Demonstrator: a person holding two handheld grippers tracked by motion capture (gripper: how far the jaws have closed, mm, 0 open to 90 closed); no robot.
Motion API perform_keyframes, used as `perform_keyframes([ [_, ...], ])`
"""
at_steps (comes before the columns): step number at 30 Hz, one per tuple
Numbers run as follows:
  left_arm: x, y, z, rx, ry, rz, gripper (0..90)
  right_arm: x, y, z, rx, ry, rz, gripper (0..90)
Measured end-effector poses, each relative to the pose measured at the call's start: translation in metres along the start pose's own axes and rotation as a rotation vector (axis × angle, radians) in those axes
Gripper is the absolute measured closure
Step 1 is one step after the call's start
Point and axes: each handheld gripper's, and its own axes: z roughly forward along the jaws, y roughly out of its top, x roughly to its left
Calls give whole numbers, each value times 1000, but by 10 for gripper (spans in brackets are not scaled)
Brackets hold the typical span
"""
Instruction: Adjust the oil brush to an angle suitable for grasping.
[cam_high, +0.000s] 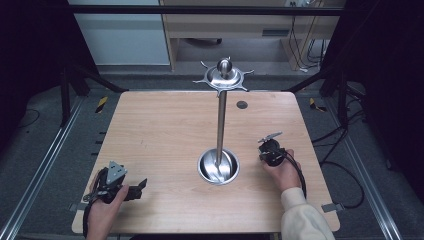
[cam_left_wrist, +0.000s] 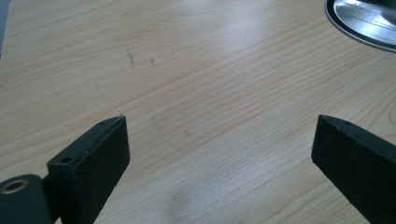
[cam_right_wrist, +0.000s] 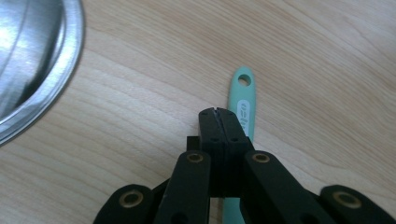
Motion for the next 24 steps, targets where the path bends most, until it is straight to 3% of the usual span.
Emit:
perform_keyframes([
  [2, 0, 0, 0, -3, 0, -6, 39, -2, -1, -2, 1, -7, 17, 900],
  [5, 0, -3, 3, 8, -20, -25, 39, -7, -1, -8, -32, 55, 73, 900],
  [7, 0, -3, 4, 14, -23, -26, 39, -10, -1, -15, -27, 29, 69, 900],
  [9, 2, -2, 3, -2, -19, -40, 39, -12, -2, -22, -40, 42, 78, 900],
  [14, 4, -3, 1, -3, -12, -41, 40, -13, -5, -33, -15, 32, 82, 889],
  [19, 5, -3, -3, -16, -13, -49, 39, -15, -15, -44, 61, 36, 95, 830],
  [24, 3, -3, -1, -14, -22, -49, 40, -17, -16, -50, 104, 51, 111, 749],
])
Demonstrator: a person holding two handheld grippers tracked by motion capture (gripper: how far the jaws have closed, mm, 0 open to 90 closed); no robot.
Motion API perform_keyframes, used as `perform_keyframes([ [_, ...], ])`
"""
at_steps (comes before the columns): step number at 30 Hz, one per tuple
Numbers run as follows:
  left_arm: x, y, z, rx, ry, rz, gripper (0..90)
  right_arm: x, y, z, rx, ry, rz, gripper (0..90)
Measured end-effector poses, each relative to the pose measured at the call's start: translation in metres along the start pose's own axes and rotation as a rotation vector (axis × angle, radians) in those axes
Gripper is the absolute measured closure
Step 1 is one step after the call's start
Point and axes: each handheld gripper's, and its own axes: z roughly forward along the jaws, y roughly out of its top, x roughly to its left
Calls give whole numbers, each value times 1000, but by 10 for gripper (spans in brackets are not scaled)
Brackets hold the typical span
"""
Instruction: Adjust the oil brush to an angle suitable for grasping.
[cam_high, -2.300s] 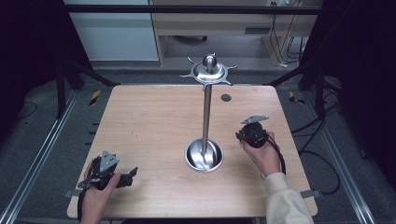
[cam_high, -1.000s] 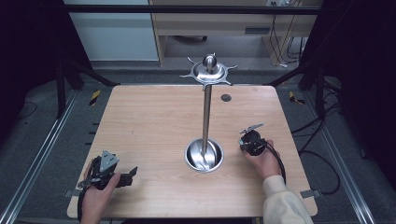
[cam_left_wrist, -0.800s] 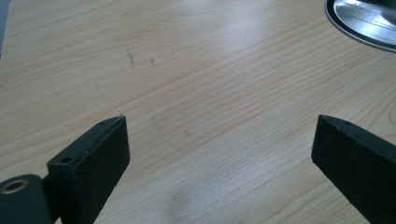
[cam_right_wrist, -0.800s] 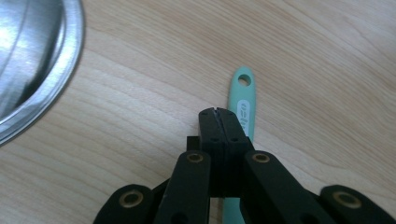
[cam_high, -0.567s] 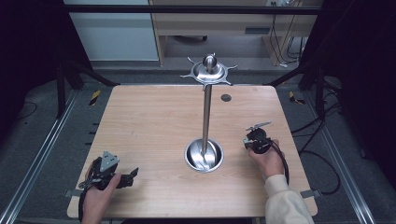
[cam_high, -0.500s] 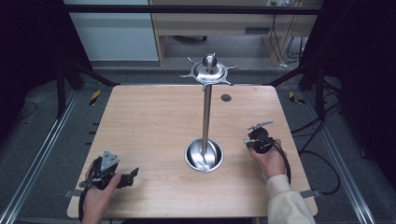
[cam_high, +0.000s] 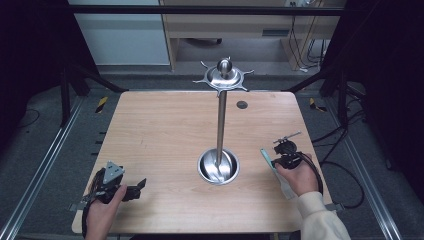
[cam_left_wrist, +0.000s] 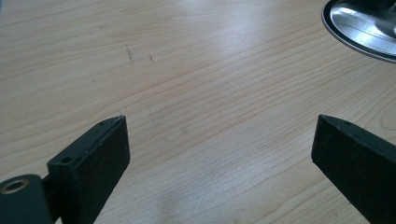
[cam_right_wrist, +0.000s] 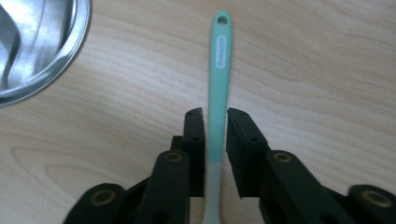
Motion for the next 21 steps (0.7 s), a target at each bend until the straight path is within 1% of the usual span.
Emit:
perform_keyframes([
  [1, 0, 0, 0, 1, -2, 2, 39, 0, 2, -2, 30, -11, -15, 725],
  [5, -1, 0, 0, -1, -2, 5, 39, -4, 6, -3, 72, -22, -6, 699],
  [7, 0, 0, 0, 2, -2, 1, 39, -5, 6, -1, 89, -9, 6, 689],
  [11, 1, -1, 1, 2, 1, -5, 39, -6, 6, 5, 129, -2, 1, 689],
  [16, 1, 0, -1, -3, 2, -6, 39, -6, 3, 10, 164, 7, -2, 701],
  [21, 0, 0, 0, -1, -1, -5, 39, -4, 3, 15, 182, 18, -7, 718],
])
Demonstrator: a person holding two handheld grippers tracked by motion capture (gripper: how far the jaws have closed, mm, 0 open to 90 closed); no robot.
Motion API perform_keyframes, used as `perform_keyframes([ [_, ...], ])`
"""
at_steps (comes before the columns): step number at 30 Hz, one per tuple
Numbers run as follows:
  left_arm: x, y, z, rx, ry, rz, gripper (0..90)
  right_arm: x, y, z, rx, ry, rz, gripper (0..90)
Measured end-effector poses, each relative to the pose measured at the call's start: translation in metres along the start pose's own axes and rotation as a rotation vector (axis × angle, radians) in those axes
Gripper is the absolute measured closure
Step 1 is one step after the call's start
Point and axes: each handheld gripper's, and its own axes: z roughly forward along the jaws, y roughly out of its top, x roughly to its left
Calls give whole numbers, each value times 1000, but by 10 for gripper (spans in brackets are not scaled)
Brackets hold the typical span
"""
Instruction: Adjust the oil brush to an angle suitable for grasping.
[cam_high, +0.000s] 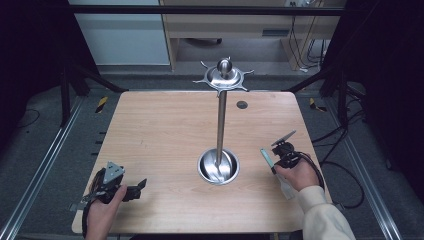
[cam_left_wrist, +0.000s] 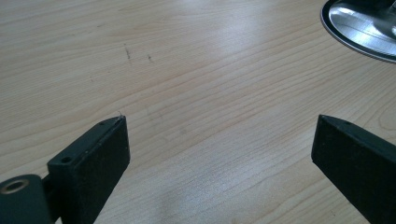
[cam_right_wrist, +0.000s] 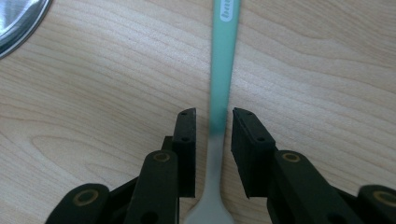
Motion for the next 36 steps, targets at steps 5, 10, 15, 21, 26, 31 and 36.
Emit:
perform_keyframes([
  [5, 0, 0, -1, -2, 1, -2, 39, -1, 2, 4, 28, -7, 6, 736],
  [10, 0, 0, -1, -2, 3, 0, 39, -2, 1, 8, 41, 2, 8, 762],
  [15, 0, 0, 0, 0, 1, -1, 39, -3, 0, 9, 49, 9, 13, 781],
  [21, 0, 0, -1, -2, 2, -1, 39, -4, 2, 10, 57, 1, 27, 815],
  [26, 0, 0, -1, -3, 4, -1, 39, -4, 1, 9, 61, 4, 43, 822],
  [31, 1, 0, -1, 1, 4, 0, 39, -6, 1, 4, 36, 17, 45, 823],
  [36, 2, 0, -1, -1, 5, -1, 39, -9, 2, -16, -24, 34, 37, 823],
])
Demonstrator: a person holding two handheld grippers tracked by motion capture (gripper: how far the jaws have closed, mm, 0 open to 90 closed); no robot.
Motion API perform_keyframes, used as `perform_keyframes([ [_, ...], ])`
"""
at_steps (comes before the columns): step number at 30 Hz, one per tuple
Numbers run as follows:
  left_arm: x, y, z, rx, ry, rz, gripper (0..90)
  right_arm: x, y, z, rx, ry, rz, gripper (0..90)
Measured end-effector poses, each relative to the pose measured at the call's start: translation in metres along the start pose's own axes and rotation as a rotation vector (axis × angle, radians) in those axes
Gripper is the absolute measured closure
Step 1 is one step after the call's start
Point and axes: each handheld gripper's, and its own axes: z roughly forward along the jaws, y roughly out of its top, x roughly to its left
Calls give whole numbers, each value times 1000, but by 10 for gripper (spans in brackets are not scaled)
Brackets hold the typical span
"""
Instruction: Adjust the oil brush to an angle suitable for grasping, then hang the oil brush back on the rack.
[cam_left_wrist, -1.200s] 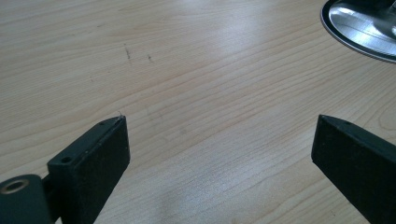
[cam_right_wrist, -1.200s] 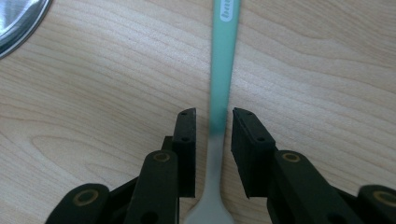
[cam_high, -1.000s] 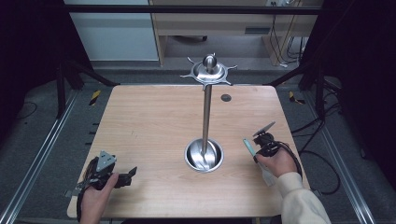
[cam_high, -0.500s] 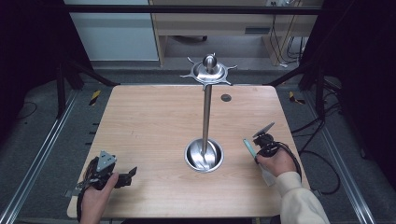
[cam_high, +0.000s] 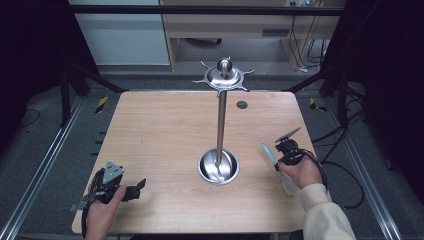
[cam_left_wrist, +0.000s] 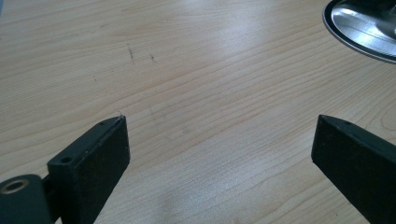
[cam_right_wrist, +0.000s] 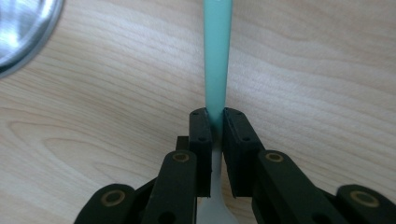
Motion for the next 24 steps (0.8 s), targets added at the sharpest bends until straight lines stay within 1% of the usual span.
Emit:
perform_keyframes([
  [3, 1, 0, 0, 2, 2, 1, 39, 0, -1, -15, -47, 13, -11, 823],
  [4, 1, 0, 0, 2, 2, 1, 39, 0, -1, -15, -47, 13, -11, 823],
  [5, 1, 0, -1, -2, 4, 2, 39, -1, -2, -26, -77, 17, -13, 823],
  [7, 1, 0, -2, 0, 3, 3, 39, -1, -4, -37, -107, 25, -9, 823],
  [8, 1, 0, -2, -2, 5, 4, 39, -2, -5, -43, -127, 27, -15, 823],
  [9, 1, 0, -1, 1, 5, 5, 39, -2, -5, -47, -143, 28, -17, 823],
  [10, 1, 0, -1, 1, 5, 5, 39, -2, -5, -47, -143, 28, -17, 823],
  [11, 1, 0, -1, -2, 5, 5, 39, -4, -8, -60, -180, 37, -13, 823],
  [14, 1, 0, -1, -2, 9, 8, 39, -5, -11, -75, -230, 46, -13, 823],
  [15, 1, 0, -2, 0, 12, 9, 39, -6, -12, -80, -250, 50, -26, 823],
  [17, 1, 1, -2, -1, 13, 10, 39, -5, -15, -91, -301, 67, -32, 823],
  [19, 1, 0, -2, -2, 16, 7, 39, -4, -18, -100, -341, 77, -37, 823],
  [20, 1, 0, -2, -1, 15, 8, 39, -4, -18, -100, -341, 77, -37, 823],
  [21, 0, 0, -2, 0, 15, 12, 39, -2, -21, -108, -372, 87, -47, 823],
  [22, 0, 0, -2, 0, 15, 12, 39, -2, -21, -108, -372, 87, -47, 823],
  [23, 0, 0, -2, 0, 15, 14, 39, 0, -24, -115, -406, 94, -57, 823],
  [24, 0, 0, -2, 0, 15, 14, 39, 0, -25, -118, -425, 101, -63, 823],
])
